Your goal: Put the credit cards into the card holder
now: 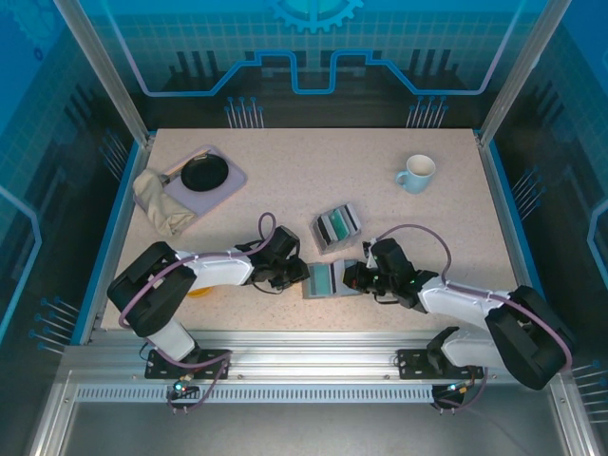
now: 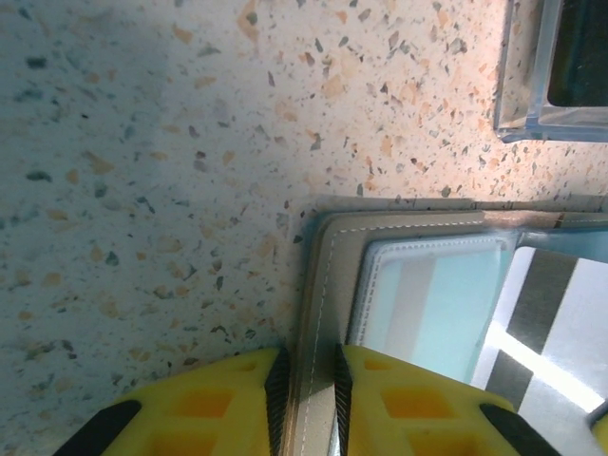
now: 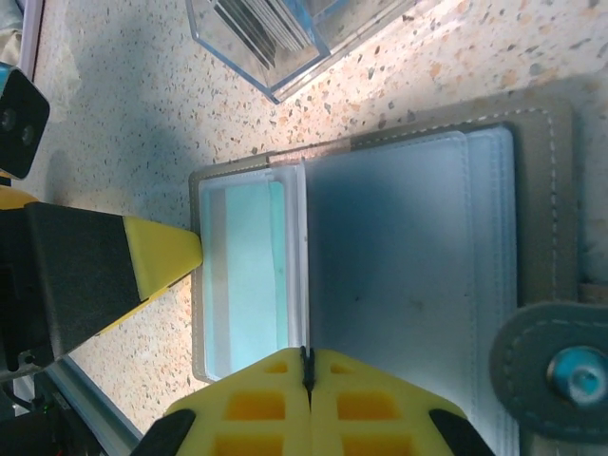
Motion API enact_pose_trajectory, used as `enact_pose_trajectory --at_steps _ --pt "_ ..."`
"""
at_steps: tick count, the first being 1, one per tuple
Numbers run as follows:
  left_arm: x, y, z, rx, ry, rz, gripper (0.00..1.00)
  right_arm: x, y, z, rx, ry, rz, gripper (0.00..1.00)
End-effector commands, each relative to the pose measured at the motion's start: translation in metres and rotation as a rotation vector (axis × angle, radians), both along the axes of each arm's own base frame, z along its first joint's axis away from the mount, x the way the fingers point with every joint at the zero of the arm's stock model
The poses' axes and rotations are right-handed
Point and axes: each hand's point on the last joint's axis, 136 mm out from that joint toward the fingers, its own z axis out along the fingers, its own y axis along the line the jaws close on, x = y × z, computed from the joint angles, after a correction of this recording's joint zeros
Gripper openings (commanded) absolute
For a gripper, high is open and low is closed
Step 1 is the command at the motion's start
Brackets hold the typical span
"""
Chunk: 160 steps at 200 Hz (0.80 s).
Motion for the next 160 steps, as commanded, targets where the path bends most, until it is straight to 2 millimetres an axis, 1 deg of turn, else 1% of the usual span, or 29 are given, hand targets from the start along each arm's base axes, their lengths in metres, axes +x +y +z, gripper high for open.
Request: enact_pose_trajectory --at_steps 1,38,70,86,89,103,140,160 --pt "-0.012 -0.009 -0.016 0.003 0.049 -0.051 0.24 -0.004 -0.01 -0.009 -0.032 0.017 -0.016 0.06" --pt "-0.013 -0.011 -0.016 -0.002 0.051 -0.054 0.23 -0.002 0.003 -0.01 0.026 0.024 0.007 0.05" --pt "-0.015 -0.012 -0.016 -0.002 0.054 -0.057 0.23 -0.002 0.004 -0.013 0.035 0.034 0.008 0.05" --pt "-0.014 -0.013 -0.016 -0.002 0.055 -0.055 0.24 -0.006 0.006 -0.017 0.038 0.057 0.019 0.05" --pt "-0.014 -0.013 -0.017 -0.001 0.055 -0.056 0.24 -0.003 0.009 -0.013 0.055 0.041 0.022 0.05" --pt "-0.015 -0.014 -0.017 -0.002 0.055 -0.058 0.23 -0.004 0.011 -0.013 0.075 0.046 0.025 0.05" --pt "-0.014 -0.013 -0.017 0.003 0.057 -0.057 0.23 -0.007 0.011 -0.015 0.082 0.069 0.013 0.05" --pt "-0.015 -0.013 -0.018 0.003 0.058 -0.058 0.23 -0.007 0.012 -0.012 0.09 0.072 0.009 0.05"
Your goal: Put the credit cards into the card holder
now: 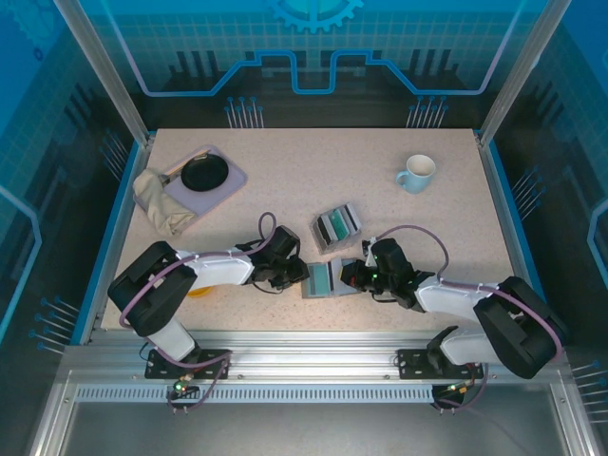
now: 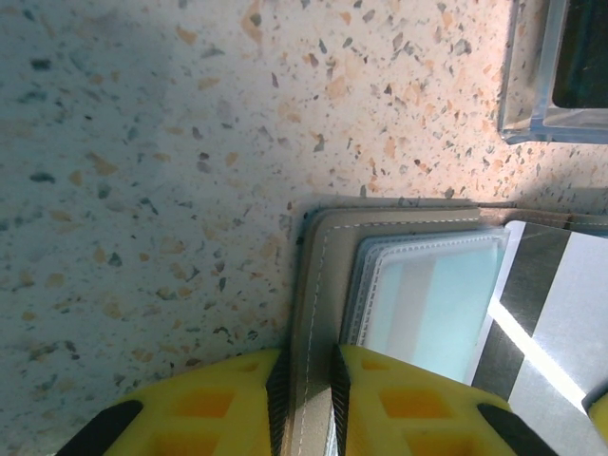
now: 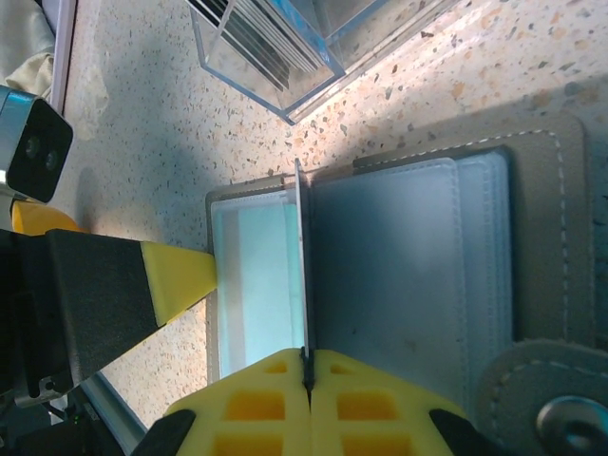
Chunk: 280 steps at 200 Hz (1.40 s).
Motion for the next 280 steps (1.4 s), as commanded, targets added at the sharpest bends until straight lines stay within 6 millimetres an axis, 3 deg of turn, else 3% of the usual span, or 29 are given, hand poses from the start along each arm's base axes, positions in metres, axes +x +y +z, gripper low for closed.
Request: enact_pose_trajectory --at_steps 1,21,64,143,202,280 --pt "-0.016 -0.013 -0.017 -0.001 0.054 -0.059 0.23 -0.013 0.003 -0.007 0.018 0.061 0.023 0.05" --pt "-0.016 -0.013 -0.017 -0.001 0.051 -0.058 0.23 -0.011 0.0 0.0 0.012 0.04 0.015 0.05" --pt "-0.016 -0.013 -0.017 -0.001 0.052 -0.058 0.25 -0.012 -0.01 -0.004 -0.032 0.042 -0.007 0.04" --pt "-0.015 -0.014 -0.015 -0.002 0.051 -0.06 0.23 -0.004 -0.007 0.011 0.025 0.01 -0.032 0.05" --pt "-0.015 -0.016 -0.014 -0.004 0.053 -0.067 0.23 -0.011 -0.015 -0.017 -0.038 0.075 -0.045 0.04" --pt "-0.015 -0.018 -0.014 -0.006 0.051 -0.067 0.23 -0.014 0.004 -0.022 0.01 0.102 0.004 0.04"
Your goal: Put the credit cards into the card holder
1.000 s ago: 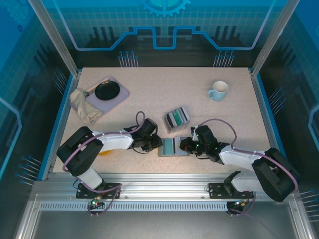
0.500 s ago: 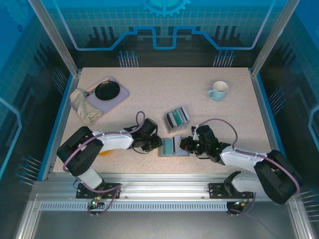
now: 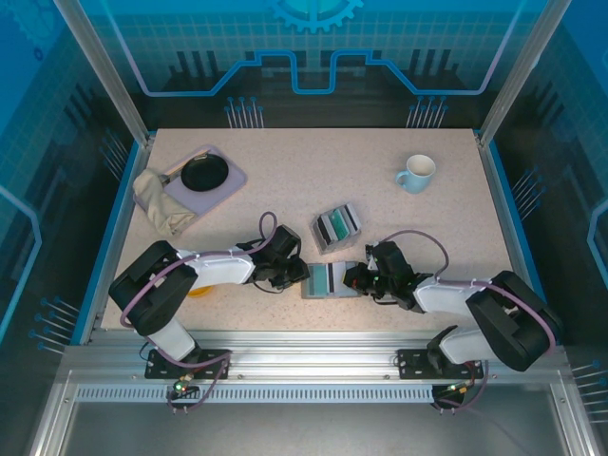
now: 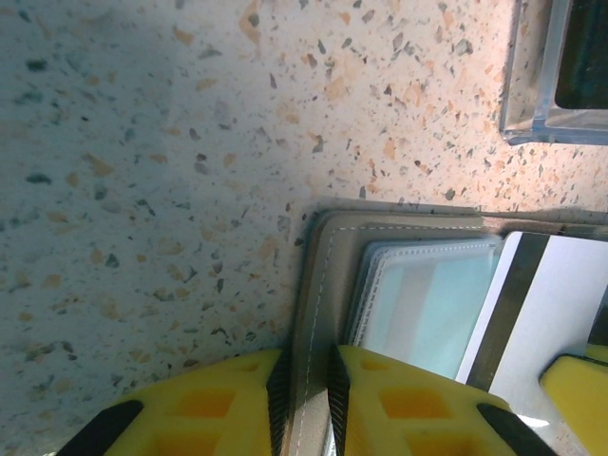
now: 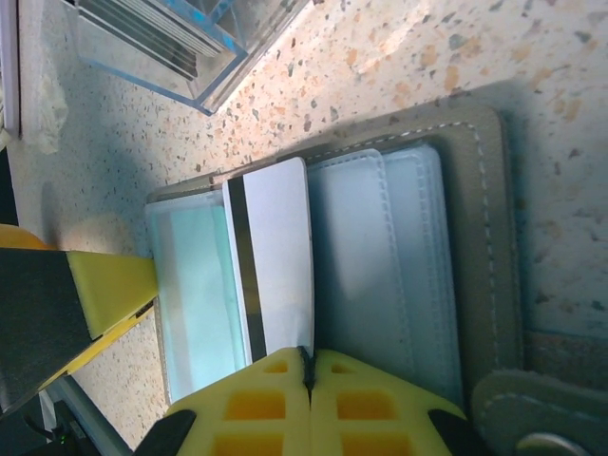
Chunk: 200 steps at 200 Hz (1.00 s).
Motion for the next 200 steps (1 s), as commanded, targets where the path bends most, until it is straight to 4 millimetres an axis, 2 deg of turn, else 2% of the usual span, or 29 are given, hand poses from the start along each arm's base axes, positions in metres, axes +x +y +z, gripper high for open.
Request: enact_pose_trajectory --at_steps 1,51,110,136,181,200 --pt "-0.015 -0.017 -0.013 -0.013 0.044 -0.065 0.23 -0.01 0.013 -0.001 0.032 0.026 0.052 0.04" --pt "-0.016 -0.017 -0.014 -0.01 0.046 -0.065 0.23 -0.015 0.01 0.008 0.047 0.016 0.047 0.02" --pt "-0.016 -0.018 -0.015 -0.015 0.053 -0.062 0.22 -0.011 0.012 0.022 0.07 -0.026 0.035 0.02" --pt "-0.016 -0.018 -0.016 -0.014 0.056 -0.058 0.22 -0.01 0.013 0.019 0.07 -0.021 0.037 0.02" --pt "-0.016 -0.019 -0.016 -0.017 0.055 -0.058 0.22 -0.017 0.003 -0.004 -0.011 0.034 0.027 0.02" --pt "-0.017 -0.019 -0.017 -0.019 0.059 -0.058 0.22 -0.019 0.009 -0.003 0.008 0.036 0.055 0.02"
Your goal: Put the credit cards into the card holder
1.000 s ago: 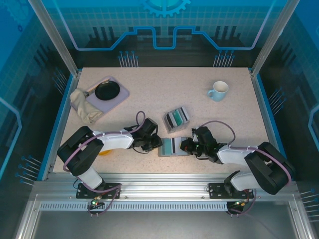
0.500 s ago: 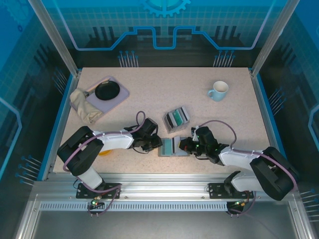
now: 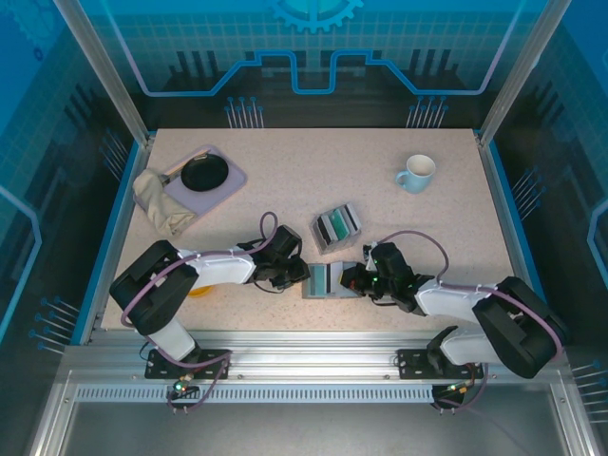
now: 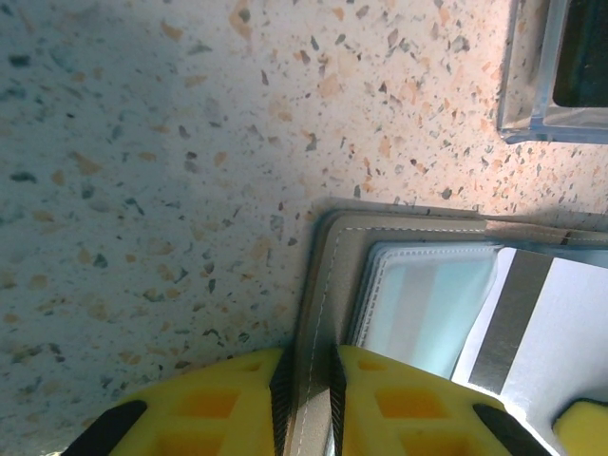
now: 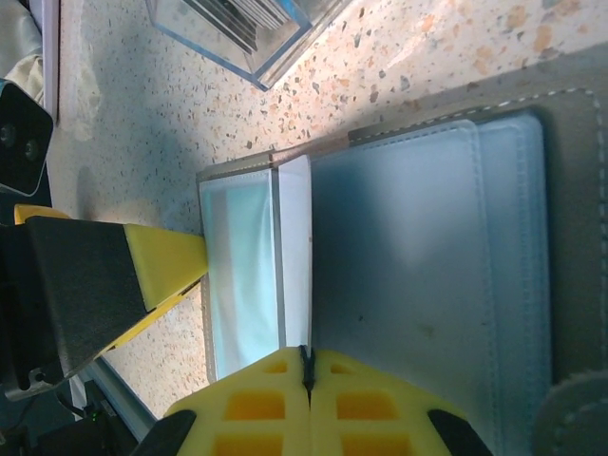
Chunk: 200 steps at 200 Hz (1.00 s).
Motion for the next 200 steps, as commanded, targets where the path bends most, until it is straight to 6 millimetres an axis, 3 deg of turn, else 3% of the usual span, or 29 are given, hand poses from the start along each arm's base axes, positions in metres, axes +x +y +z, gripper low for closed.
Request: enact_pose_trajectory --at_steps 1,81,155,200 --pt "-0.017 -0.017 -0.017 -0.017 0.058 -0.058 0.22 -0.013 0.001 -0.015 -0.033 0.045 0.04 0.02" --pt "-0.017 -0.019 -0.015 -0.028 0.056 -0.057 0.22 -0.009 0.022 -0.008 0.02 0.035 0.094 0.02" --pt "-0.017 -0.018 -0.018 -0.023 0.061 -0.058 0.21 -0.008 -0.012 -0.007 -0.095 0.007 0.065 0.02" --pt "-0.018 -0.017 -0.019 -0.019 0.063 -0.059 0.22 0.007 -0.009 0.015 -0.027 -0.07 0.073 0.02"
